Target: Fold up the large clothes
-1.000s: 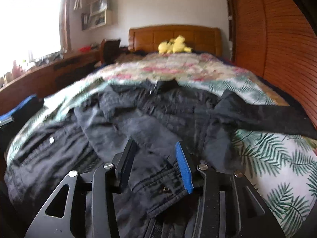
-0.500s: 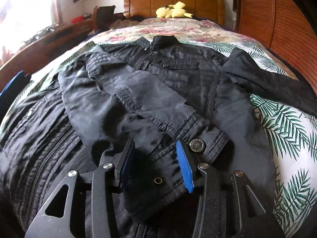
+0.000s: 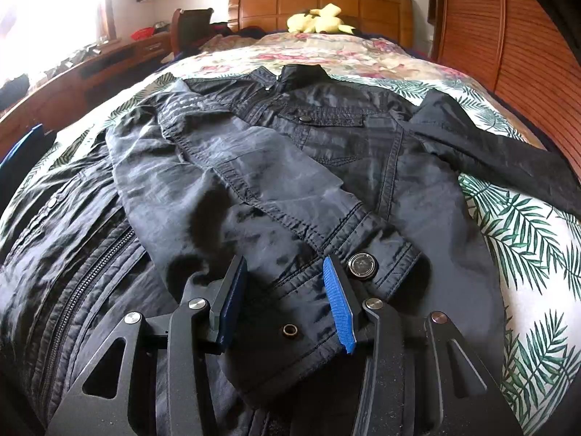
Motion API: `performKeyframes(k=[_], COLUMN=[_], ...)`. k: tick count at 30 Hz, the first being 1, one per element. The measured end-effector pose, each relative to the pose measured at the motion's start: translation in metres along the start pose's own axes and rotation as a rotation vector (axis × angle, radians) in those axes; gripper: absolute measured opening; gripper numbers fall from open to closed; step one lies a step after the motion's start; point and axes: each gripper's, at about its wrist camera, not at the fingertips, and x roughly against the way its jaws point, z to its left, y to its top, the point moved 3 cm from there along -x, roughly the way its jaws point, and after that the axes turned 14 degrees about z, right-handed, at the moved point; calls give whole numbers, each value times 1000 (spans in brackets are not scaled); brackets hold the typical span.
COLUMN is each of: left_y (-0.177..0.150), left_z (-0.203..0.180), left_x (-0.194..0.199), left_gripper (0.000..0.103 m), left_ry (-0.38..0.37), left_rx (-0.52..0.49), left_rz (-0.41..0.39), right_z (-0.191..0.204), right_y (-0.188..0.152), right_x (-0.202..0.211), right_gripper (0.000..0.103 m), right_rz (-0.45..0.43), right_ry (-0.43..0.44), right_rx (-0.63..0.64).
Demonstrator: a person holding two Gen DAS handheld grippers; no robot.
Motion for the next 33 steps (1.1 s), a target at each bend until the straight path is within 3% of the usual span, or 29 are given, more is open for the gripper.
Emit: performKeyframes(k=[9,21,27,33], left_y=[-22,-31,-32,-32], left_z=[4,2,0,-2], left_x=[-48,-50,-49,-49], left_gripper=[10,10,10,10], left_ry=[-39,-56,-47,-57], left_rx=[26,30,12,4], left_rz=[62,51,46,46], right_z=[-2,0,-1,-32], right_y=[0,1,2,9], right_x=[-2,0,17,60], right_gripper=[44,44,44,47], right_rz=[5,-4,-55,-156], right_ry=[14,9,37,-32], right_rx=[-4,2,5,-65])
